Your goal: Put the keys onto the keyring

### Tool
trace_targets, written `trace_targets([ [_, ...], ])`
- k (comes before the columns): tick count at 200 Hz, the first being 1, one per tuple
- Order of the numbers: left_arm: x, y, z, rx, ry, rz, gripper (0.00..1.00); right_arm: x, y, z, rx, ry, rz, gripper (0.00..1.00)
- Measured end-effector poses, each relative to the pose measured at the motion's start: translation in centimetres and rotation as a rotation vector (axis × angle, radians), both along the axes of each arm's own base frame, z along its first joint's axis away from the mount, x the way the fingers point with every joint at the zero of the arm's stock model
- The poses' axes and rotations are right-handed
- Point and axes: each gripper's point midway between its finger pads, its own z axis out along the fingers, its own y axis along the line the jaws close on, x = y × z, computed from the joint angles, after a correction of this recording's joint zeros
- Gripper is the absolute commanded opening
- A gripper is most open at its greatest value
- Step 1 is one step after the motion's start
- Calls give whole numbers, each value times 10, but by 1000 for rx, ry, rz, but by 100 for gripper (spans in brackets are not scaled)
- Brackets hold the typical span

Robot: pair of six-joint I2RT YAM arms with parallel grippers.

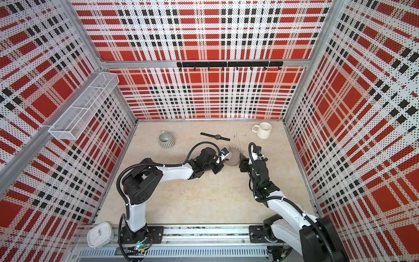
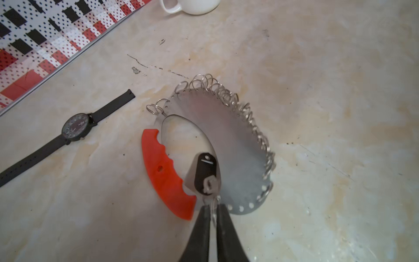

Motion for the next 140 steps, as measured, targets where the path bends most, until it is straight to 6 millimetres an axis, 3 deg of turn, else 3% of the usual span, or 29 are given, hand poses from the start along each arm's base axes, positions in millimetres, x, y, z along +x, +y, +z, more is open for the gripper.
trace_targets([
  [19, 1, 5, 1, -44, 5, 23, 27, -4, -10, -1, 0, -12, -32, 61],
  [39, -3, 18, -3, -85, 33, 58, 53, -5, -18, -3, -14, -5, -69, 72],
  [46, -4, 24, -3, -109, 47, 75, 71, -6, -22, -3, -22, -4, -87, 77],
  [47, -5, 25, -2, -112, 46, 76, 76, -6, -23, -3, -23, -4, -91, 78],
  [48, -5, 26, -2, -113, 46, 76, 89, -6, -23, -3, -24, -4, -93, 79],
  [49, -5, 26, -1, -116, 47, 78, 95, -6, -24, -3, -24, -5, -96, 80],
  [51, -5, 28, -1, -124, 50, 85, 100, -6, -25, -3, -26, -5, -103, 81],
  [80, -7, 67, 23, -255, 57, 191, 98, -10, -51, 7, -75, -33, -232, 90],
  [116, -6, 130, 86, -473, -35, 345, 98, -22, -81, 16, -113, -57, -384, 89],
  [140, -9, 166, 112, -582, -76, 425, 98, -29, -89, 10, -142, -60, -414, 87],
])
